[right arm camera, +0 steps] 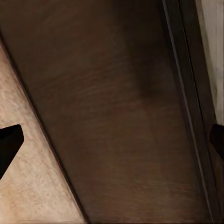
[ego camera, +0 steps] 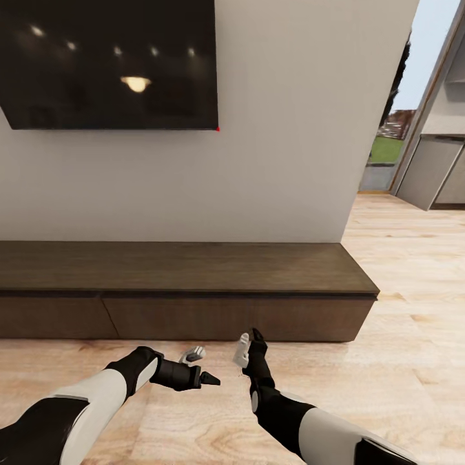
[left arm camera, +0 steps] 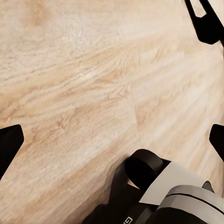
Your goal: Place each of the two pumpkins and all three candles from the living room inside a cabinet in the living room (use any cabinet), then make sure every cabinet is closed, and position the cauldron so it is next to a table in the living room.
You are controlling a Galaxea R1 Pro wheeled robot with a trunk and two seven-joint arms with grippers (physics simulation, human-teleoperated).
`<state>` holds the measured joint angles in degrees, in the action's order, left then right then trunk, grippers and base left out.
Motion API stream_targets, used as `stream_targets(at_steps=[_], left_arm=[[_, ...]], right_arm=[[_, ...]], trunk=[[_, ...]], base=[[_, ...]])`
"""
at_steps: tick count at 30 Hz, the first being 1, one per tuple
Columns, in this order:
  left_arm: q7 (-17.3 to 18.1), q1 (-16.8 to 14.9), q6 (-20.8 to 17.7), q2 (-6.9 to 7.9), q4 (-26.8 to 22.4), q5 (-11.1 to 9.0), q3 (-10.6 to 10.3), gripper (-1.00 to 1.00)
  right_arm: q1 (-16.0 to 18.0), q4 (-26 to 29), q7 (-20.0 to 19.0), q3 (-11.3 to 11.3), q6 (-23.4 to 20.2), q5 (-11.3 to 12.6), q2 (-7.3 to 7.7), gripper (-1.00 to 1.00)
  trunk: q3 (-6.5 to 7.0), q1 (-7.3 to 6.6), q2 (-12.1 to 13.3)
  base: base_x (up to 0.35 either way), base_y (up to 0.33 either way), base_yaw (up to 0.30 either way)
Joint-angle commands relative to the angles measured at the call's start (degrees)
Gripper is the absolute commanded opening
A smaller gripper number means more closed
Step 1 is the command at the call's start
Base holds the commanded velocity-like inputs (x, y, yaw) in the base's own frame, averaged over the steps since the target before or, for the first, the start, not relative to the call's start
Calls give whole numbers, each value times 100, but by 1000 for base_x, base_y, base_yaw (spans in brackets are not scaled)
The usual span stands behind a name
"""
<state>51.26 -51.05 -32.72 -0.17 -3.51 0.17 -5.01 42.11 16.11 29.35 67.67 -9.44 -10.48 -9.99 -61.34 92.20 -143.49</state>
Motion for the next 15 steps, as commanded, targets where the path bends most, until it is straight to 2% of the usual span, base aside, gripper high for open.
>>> stream_targets(at_steps=[1,7,15], left_arm=[[24,-1,-14,3,-10,1,-33,100],[7,-1,-27,0,-10,0,-27,100],[-3,-1,-32,-1,-10,-5,-20,100]], right_arm=[[4,-17,93,18,-57,-50,-1,100],[3,-85,458,24,-58,-50,-1,100],[3,-98,533,56,-58,-50,-1,100]], trunk=[[-5,-1,-2],[-5,-1,-2],[-5,-1,-2]], base=[[0,0,0],[0,0,0],[0,0,0]])
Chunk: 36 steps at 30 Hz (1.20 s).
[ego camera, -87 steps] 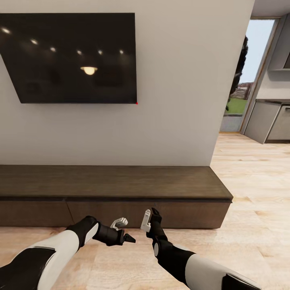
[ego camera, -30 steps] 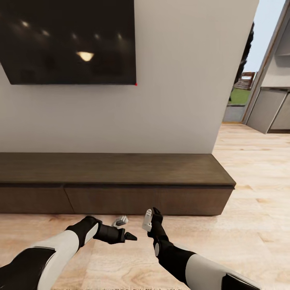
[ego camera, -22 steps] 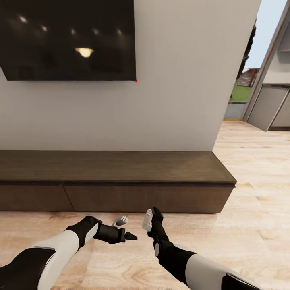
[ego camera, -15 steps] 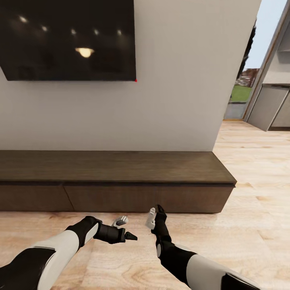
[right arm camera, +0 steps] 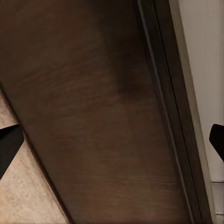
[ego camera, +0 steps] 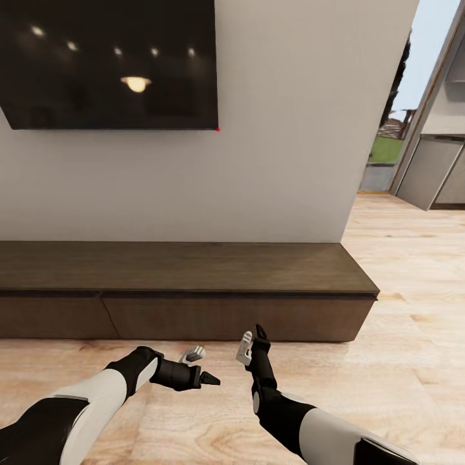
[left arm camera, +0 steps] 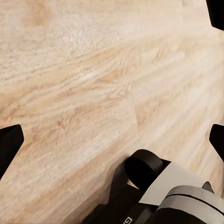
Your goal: Place each of the two pumpkins and all three candles from the living room inside a cabinet in the living room (use any cabinet), then make sure every cabinet is closed, and position the cauldron so it is next to a table in the living room.
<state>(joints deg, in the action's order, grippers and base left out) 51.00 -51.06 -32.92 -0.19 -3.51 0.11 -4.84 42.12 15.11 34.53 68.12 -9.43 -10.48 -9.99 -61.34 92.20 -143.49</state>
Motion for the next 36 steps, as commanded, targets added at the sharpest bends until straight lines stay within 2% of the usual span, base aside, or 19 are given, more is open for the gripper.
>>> stream_targets(at_steps=[1,23,29,36], left_arm=[[23,-1,-12,1,-10,0,-37,100],[1,-1,-12,1,-10,-21,-29,100],[-5,-1,-9,1,-10,-134,-27,100],[-17,-1,-4,1,-10,-166,-26,100]], right_arm=[[2,2,16,15,-59,-50,0,100],[3,-23,-17,41,-51,-40,0,100],[4,-24,-38,45,-43,-32,0,100],[1,-18,-99,48,-34,-33,0,100]], trunk=[[-5,-1,-2],[-5,-1,-2],[-5,-1,-2],[-5,-1,-2]], base=[[0,0,0],[0,0,0],[0,0,0],[1,0,0]])
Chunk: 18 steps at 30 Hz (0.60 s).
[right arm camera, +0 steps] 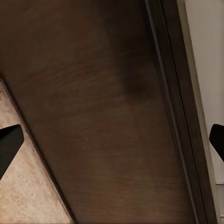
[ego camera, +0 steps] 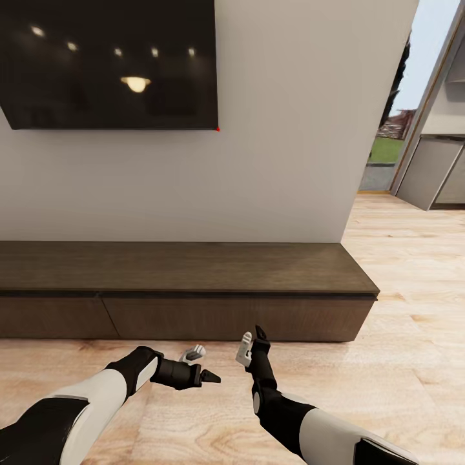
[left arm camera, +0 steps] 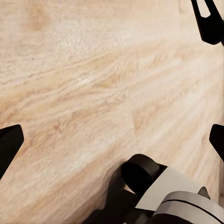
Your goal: Place each of the two pumpkins and all three candles from the living room inside a cabinet in the living room (use any cabinet), then make sure every cabinet is closed, and position the cauldron so it is next to a table in the living room.
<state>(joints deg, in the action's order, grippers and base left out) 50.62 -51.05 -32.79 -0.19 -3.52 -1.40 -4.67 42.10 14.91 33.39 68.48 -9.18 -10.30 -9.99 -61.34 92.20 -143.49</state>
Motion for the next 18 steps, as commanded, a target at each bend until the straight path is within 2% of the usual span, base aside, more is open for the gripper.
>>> stream_targets(at_steps=[1,4,8,12,18], left_arm=[[20,-1,-18,1,-9,-15,-43,100],[18,-1,11,1,-9,-17,-44,100],[13,-1,211,1,-9,-18,-46,100],[4,-1,257,1,-2,-18,-44,100],[1,-1,272,1,7,-18,-46,100]], right_arm=[[4,3,14,13,-59,-51,0,100],[5,3,11,13,-58,-51,0,100],[4,0,8,16,-58,-49,0,100],[5,-3,5,16,-58,-49,0,100],[5,-2,-29,16,-49,-43,0,100]], trunk=[[-5,-1,-2],[-5,-1,-2],[-5,-1,-2],[-5,-1,-2],[-5,-1,-2]], base=[[24,0,0],[117,0,0],[256,0,0],[217,0,0],[46,0,0]])
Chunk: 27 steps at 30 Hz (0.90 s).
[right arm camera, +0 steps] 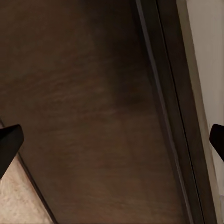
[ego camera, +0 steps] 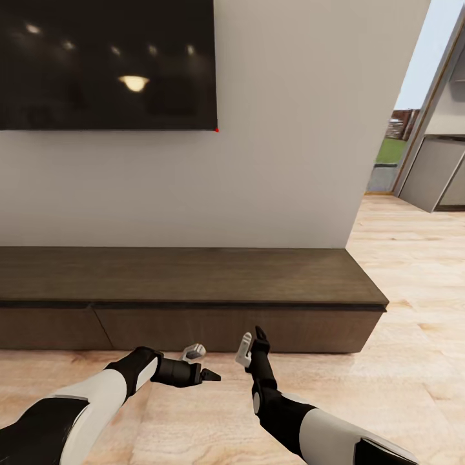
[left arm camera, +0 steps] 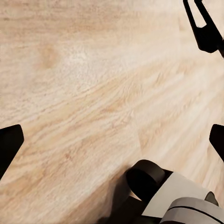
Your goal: Place each of the two pumpkins and all three candles from the living room inside a cabinet in the living room (use any cabinet), then make sure every cabinet is closed, and position the cauldron so it is next to a table in the living room.
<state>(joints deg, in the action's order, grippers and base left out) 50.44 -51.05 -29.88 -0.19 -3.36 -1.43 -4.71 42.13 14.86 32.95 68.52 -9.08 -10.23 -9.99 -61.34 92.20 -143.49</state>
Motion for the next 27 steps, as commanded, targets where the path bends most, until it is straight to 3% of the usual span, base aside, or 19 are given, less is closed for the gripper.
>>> stream_targets(at_steps=[1,9,27], left_arm=[[19,-1,-18,1,-8,-13,-41,100],[19,-1,-17,8,-7,-7,-43,100],[19,-1,-14,3,2,-1,-47,100]], right_arm=[[1,5,-36,12,-56,-50,0,100],[0,8,-320,12,-51,-50,0,100],[-1,8,-351,19,-60,-49,0,100]], trunk=[[-5,-1,-2],[-5,-1,-2],[-5,-1,-2]], base=[[7,0,0],[2,0,0],[50,0,0]])
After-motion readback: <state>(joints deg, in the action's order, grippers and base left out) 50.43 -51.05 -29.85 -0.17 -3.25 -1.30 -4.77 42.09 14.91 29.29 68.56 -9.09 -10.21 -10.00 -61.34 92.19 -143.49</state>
